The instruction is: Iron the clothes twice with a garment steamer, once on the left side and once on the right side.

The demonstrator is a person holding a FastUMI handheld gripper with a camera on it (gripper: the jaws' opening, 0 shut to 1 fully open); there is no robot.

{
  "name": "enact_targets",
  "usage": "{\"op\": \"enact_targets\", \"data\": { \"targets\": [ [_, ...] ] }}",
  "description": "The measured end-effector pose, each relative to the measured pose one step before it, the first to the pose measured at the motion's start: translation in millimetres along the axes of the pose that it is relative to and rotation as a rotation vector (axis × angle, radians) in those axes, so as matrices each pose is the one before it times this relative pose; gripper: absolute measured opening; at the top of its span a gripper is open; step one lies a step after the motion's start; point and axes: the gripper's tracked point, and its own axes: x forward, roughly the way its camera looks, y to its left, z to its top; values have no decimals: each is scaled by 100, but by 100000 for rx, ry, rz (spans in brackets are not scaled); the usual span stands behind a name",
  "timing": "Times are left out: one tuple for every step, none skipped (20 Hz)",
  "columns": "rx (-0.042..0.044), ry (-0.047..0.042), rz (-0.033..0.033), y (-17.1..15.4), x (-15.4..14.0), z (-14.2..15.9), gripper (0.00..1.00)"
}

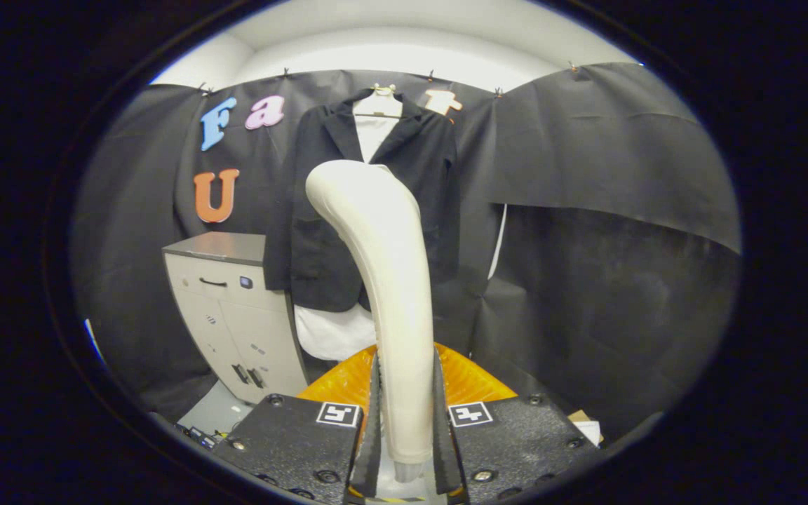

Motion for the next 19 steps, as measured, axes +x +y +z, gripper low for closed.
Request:
{"op": "enact_targets", "data": {
  "targets": [
    [-264,-1480,1489,-704,-648,398,33],
    [231,-984,1232,-737,-483,148,33],
    [-49,7,1207,-641,-360,-121,33],
    [142,-8,1374,-563,-478,-278,33],
    [-566,258,1480,-445,-181,-253,33],
    [-264,292,1067,-272,-83,-173,33],
    [92,264,1554,-193,-167,-134,33],
    [65,132,1228,-143,-158,-151,33],
    [238,-148,1058,-201,-251,-257,33],
    [21,326,458,-305,-184,-438,33],
    [414,571,200,-325,-160,-537,33],
    [356,921,143,-305,-99,-544,33],
    [239,1201,50,-401,-150,-742,33],
    [37,1200,-49,-336,-47,-696,33],
    [58,1130,-199,-458,-15,-565,33],
    [428,1008,-121,-448,5,-501,33],
    [273,1006,-91,-231,-77,-387,33],
    [596,996,-106,-329,41,-472,33],
    [411,699,-155,-305,30,-262,33]
  ]
}}
